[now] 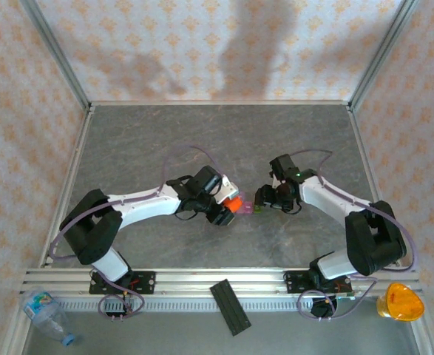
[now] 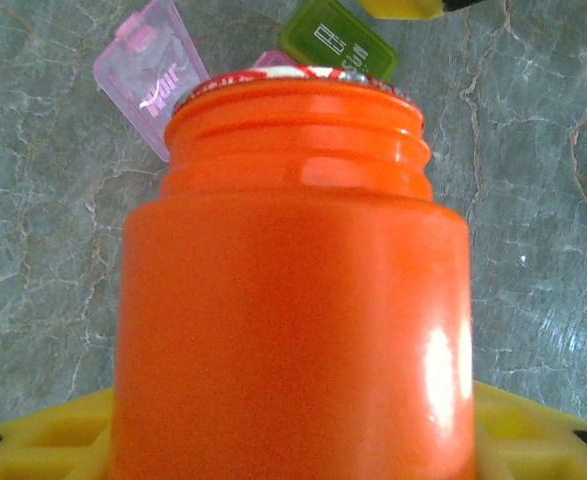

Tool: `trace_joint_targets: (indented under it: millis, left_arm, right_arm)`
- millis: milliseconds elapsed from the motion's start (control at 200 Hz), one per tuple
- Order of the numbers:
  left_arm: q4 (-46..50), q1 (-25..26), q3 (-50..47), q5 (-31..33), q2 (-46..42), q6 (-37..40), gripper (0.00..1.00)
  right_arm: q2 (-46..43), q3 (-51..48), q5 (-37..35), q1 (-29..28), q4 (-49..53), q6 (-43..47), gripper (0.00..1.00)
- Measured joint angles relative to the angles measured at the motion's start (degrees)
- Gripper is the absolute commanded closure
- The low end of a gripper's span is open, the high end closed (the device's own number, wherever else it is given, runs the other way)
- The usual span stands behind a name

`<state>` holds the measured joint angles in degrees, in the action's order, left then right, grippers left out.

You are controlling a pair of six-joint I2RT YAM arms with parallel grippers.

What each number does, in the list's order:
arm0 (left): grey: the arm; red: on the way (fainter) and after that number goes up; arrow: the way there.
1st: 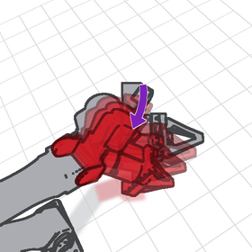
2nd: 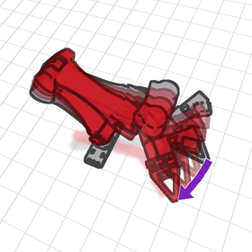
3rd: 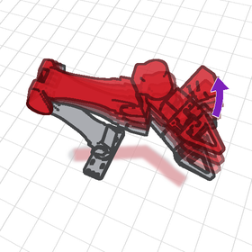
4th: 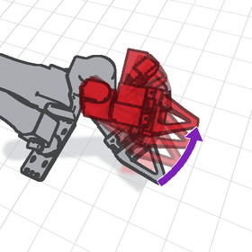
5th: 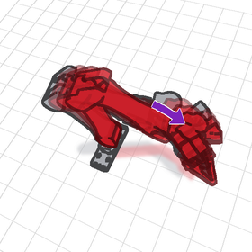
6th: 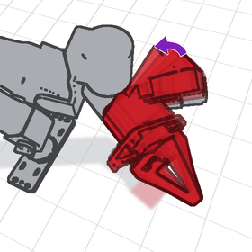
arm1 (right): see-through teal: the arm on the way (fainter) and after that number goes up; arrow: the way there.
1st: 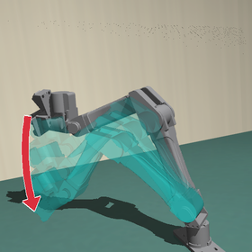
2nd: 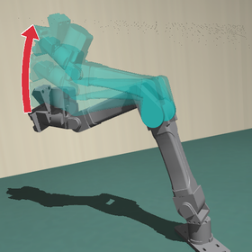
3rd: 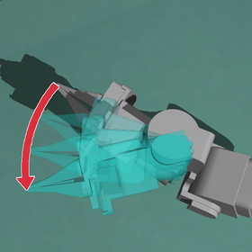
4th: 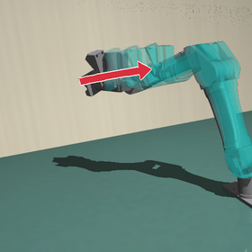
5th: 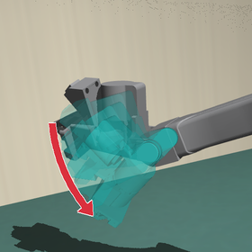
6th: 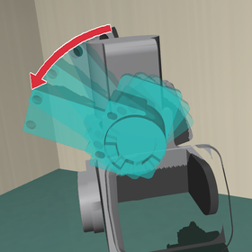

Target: Sort the pills into containers

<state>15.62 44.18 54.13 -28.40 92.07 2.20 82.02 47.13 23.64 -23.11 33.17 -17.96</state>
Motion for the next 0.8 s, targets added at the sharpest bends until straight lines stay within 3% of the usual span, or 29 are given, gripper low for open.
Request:
trace_joint_targets:
  millis: [796]
  left_arm:
    - [1.31, 1.20, 2.49, -0.02, 4.09, -0.17, 1.00]
  right_arm:
    - [3.41, -0.83, 0.83, -0.11, -2.89, -0.22, 0.41]
